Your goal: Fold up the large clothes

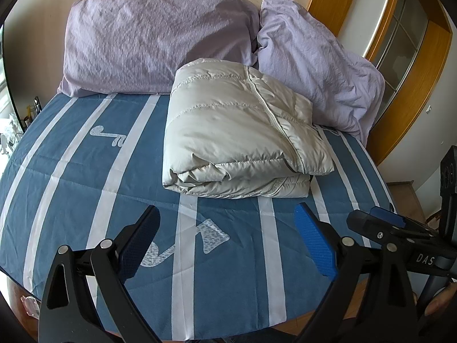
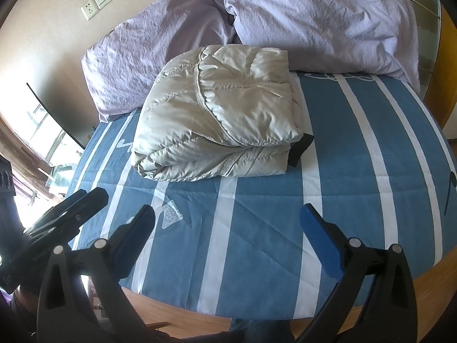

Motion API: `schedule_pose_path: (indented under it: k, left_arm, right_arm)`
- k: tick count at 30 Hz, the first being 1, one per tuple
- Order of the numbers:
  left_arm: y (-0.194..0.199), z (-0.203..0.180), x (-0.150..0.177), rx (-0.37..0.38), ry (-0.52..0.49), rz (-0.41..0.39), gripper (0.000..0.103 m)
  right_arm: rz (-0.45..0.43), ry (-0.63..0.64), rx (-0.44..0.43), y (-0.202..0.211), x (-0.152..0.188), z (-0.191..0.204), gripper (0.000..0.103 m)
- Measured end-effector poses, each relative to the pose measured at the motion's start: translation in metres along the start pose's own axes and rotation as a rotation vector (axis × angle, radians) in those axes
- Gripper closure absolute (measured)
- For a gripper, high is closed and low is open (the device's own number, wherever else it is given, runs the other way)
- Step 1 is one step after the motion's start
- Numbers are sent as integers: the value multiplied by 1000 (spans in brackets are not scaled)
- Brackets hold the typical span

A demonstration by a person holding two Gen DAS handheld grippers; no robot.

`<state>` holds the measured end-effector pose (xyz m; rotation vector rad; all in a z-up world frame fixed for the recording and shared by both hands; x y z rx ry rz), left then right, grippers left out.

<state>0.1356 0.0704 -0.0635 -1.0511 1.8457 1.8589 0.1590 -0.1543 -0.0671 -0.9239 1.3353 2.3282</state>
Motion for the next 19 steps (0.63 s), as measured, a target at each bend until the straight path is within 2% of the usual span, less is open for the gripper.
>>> schedule_pose_path:
  k: [19]
  left_arm:
    - [-2, -5, 5, -3, -5, 8, 7]
  right_arm:
    - [-1, -2, 0, 1, -1, -2, 2]
Point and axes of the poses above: each gripper's, at about its wrist camera, not at the fingertips, and y roughly against the way its jaws point, z to its left, x to its underside, the point moved 3 cm from there along -y, roughly the way its jaws point, and after that the axes turned 11 degrees about -x, right-handed, at the moved point
